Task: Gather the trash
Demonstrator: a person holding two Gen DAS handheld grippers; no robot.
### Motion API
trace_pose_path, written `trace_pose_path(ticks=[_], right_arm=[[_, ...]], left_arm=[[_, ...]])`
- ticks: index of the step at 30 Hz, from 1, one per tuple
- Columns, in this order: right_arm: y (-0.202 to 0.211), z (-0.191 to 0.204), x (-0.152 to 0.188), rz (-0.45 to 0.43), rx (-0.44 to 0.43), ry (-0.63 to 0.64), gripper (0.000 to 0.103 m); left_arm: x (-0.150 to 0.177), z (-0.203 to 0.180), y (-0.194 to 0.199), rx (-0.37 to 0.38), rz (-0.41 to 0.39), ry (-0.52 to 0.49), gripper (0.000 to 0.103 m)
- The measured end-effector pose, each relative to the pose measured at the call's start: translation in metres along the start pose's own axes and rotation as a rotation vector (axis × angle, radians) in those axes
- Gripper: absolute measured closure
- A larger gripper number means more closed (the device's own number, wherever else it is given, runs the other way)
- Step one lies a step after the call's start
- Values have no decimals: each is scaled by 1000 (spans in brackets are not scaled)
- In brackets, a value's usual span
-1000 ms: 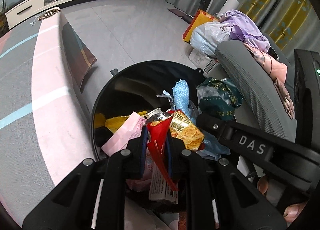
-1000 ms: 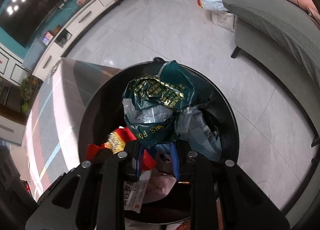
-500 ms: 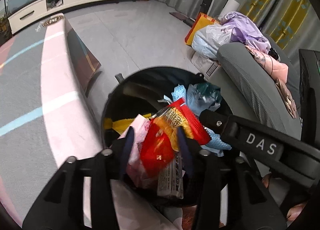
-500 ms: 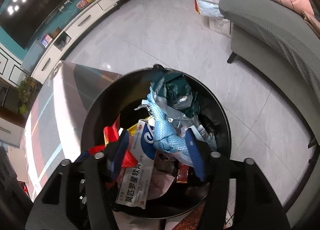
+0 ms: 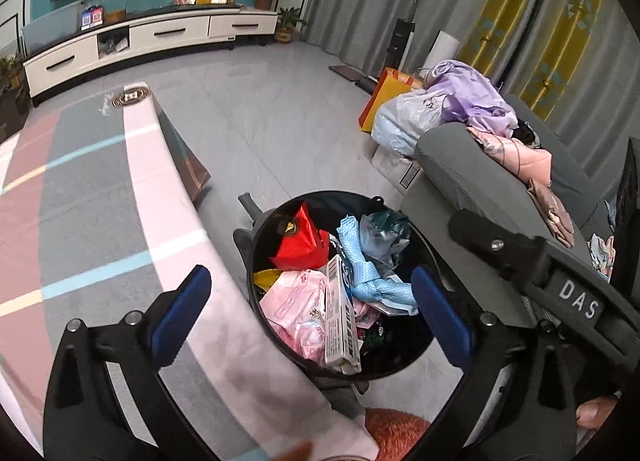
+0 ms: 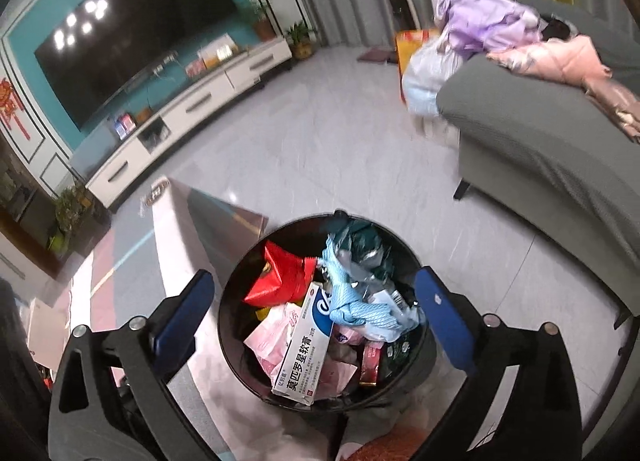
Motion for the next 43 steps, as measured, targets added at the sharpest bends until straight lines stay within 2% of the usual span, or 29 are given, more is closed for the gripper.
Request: trace_pose_path(ticks=[5,11,29,43], right_arm=[[26,-3,5,-74,11,4,3],[38,-7,10,-105,27,14,3],[32,-11,11,-88,48,12,3],[29,-6,11,-79,54,23,3]], left_arm=[[3,1,16,5,-3,-16,3],[4,4,24,-13,-1,4,3],[14,4,22,-47,11,-6,3],[17,3,32,-29,-4,2,3]])
Point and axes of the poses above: each gripper's, at about its wrist camera, not at the fingertips, and y roughly against the way its jaws point, z to its left, x to its underside, the point moved 2 cm from there along -y, roughly the way its jaws point, and after that the axes turned 11 degrees about z, right-handed, at the moved point
